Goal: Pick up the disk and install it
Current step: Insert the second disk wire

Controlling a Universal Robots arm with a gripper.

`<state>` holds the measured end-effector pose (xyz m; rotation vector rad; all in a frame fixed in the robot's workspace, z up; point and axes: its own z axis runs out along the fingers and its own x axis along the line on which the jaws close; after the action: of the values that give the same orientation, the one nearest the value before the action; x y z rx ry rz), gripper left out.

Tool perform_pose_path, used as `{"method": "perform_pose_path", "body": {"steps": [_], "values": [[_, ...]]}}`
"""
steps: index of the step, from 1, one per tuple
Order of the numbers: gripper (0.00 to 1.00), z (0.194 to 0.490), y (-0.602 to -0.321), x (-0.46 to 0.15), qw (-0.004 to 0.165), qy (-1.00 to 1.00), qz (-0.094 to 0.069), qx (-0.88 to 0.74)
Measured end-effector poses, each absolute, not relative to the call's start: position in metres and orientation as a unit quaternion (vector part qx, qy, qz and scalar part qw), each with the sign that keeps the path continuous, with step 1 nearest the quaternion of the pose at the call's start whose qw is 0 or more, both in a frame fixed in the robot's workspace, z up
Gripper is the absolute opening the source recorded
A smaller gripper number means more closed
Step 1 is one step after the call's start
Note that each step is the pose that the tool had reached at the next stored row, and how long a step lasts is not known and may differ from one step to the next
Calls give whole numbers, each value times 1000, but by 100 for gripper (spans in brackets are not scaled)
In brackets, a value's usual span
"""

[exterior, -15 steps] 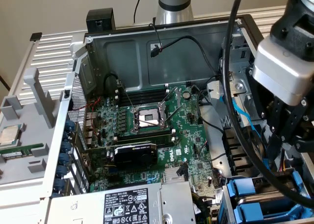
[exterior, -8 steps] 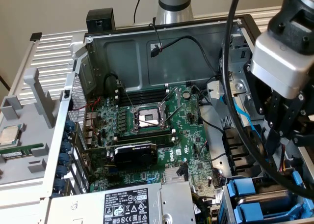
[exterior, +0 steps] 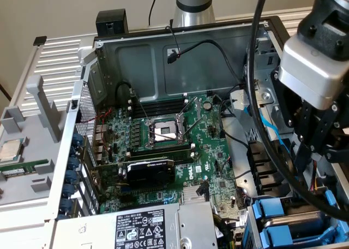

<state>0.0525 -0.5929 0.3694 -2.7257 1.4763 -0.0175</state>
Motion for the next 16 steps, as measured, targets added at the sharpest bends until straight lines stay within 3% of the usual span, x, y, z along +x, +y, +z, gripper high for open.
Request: {"method": "perform_pose_path", "body": {"steps": [16], "values": [[11,369,-593,52,21,397,-4,-918]]}}
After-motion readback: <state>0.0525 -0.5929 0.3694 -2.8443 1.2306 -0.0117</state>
